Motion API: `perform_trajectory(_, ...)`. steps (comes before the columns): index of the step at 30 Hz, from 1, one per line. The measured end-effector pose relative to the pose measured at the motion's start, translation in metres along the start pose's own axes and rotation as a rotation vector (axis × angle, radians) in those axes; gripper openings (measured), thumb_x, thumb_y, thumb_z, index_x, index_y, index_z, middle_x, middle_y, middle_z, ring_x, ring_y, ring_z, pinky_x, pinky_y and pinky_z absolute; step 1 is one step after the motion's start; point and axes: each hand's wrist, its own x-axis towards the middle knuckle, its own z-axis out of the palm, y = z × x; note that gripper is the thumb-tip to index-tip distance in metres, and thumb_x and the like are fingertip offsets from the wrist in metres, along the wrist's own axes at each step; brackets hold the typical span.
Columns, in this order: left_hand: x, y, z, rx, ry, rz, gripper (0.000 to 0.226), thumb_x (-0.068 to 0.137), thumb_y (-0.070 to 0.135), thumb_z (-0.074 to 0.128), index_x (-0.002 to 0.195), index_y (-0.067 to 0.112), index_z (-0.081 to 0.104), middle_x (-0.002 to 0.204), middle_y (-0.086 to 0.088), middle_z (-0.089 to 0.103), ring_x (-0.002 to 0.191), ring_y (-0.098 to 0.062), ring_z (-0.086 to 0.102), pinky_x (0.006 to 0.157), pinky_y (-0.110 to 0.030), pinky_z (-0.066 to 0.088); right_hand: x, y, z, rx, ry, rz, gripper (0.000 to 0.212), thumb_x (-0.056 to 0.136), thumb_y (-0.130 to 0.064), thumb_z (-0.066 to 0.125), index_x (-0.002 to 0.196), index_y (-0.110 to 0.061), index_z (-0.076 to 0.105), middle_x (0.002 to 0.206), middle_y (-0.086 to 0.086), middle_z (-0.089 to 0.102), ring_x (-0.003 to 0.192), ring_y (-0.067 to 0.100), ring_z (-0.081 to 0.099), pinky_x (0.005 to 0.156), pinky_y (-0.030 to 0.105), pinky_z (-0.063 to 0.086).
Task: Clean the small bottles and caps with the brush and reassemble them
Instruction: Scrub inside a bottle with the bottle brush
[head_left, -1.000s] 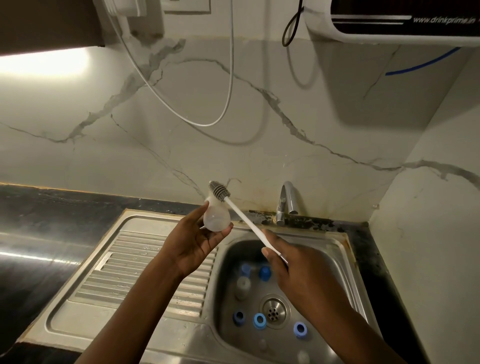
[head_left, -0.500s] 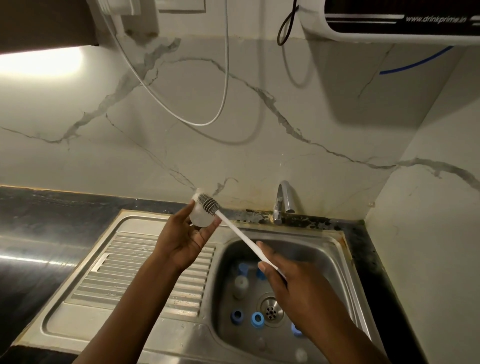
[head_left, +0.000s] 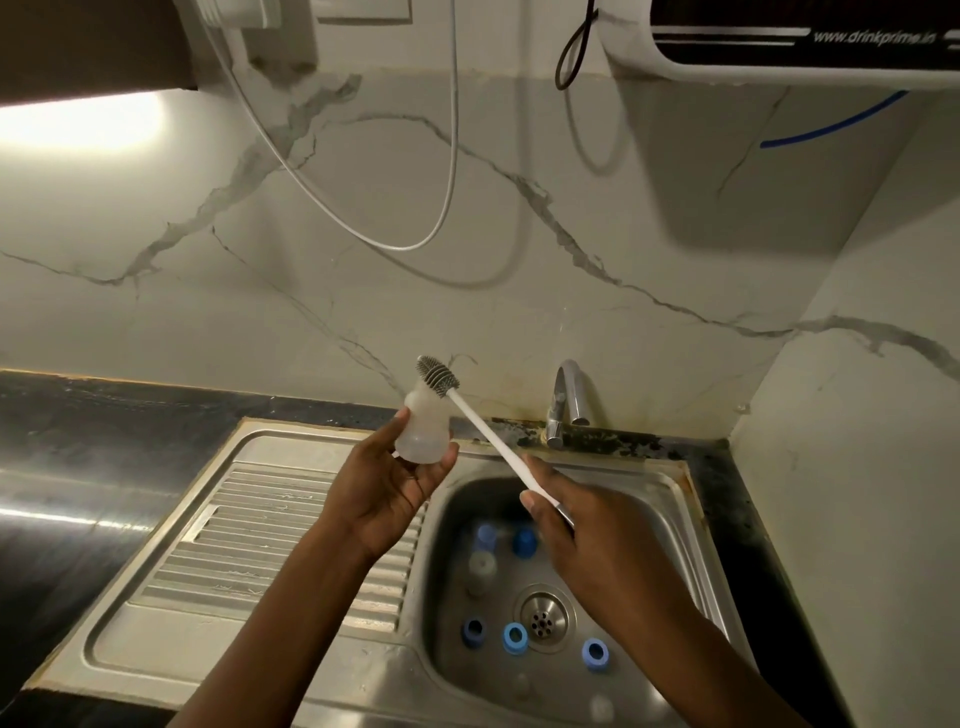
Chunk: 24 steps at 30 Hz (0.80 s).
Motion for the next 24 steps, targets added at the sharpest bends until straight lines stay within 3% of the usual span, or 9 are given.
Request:
perform_trajectory(5,0.004,0.016,-0.008,-0.015,0.028,0.045,0.05,0.093,0.015,0.071,0.137,0.0,0.055,0.131,-0.03,0.062,0.107,-0.043,0.072,0.09,-0.053,0.062,-0.009,0.011,0.002,-0.01,-0.024,0.012,0.051,0.102,-0.05,0.047,0.153,-0.042,0.043,0.098,-0.003,0.074,0.082,0.009,0.071,0.077,0.021,0.059)
perform_trajectory(9,0.007,0.014,-0.011,0.111,0.073,0.1,0.057,0.085,0.012,0.078,0.136,-0.003,0.057,0.134,-0.027,0.059,0.115,-0.041,0.069,0.09,-0.047,0.064,-0.01,0.012,0.001,-0.026,-0.04,0.018,0.05,0.103,-0.051,0.044,0.152,-0.048,0.035,0.084,-0.004,0.071,0.071,0.007,0.069,0.069,0.025,0.061)
perform_trajectory(12,0.01,0.01,-0.013,0.271,0.077,0.186,0.049,0.087,0.009,0.078,0.131,-0.004,0.064,0.133,-0.028,0.062,0.113,-0.041,0.068,0.088,-0.046,0.064,-0.003,0.01,0.001,-0.076,-0.016,0.002,0.05,0.105,-0.049,0.046,0.154,-0.042,0.041,0.095,-0.003,0.074,0.077,0.01,0.071,0.073,0.027,0.062)
perform_trajectory(15,0.012,0.014,-0.017,0.481,0.13,0.296,0.054,0.076,0.01,0.085,0.128,0.005,0.07,0.134,-0.022,0.065,0.116,-0.041,0.069,0.086,-0.045,0.064,0.0,0.008,0.0,-0.12,-0.02,-0.01,0.05,0.106,-0.048,0.047,0.155,-0.042,0.041,0.104,-0.002,0.075,0.083,0.012,0.072,0.076,0.028,0.062)
perform_trajectory(19,0.012,0.017,-0.022,0.723,0.165,0.462,0.053,0.069,-0.004,0.09,0.116,0.017,0.079,0.125,-0.012,0.07,0.112,-0.032,0.071,0.09,-0.044,0.063,0.002,0.006,-0.002,-0.12,-0.033,-0.027,0.049,0.105,-0.048,0.05,0.152,-0.038,0.047,0.112,-0.005,0.075,0.085,0.006,0.069,0.079,0.018,0.059)
perform_trajectory(24,0.01,0.023,-0.023,1.028,0.163,0.633,0.064,0.061,-0.013,0.091,0.112,0.024,0.08,0.12,-0.001,0.065,0.11,-0.02,0.069,0.091,-0.036,0.062,0.003,-0.003,-0.004,-0.032,-0.069,0.015,0.048,0.105,-0.044,0.052,0.152,-0.034,0.047,0.124,-0.006,0.071,0.077,-0.009,0.057,0.069,0.001,0.046)
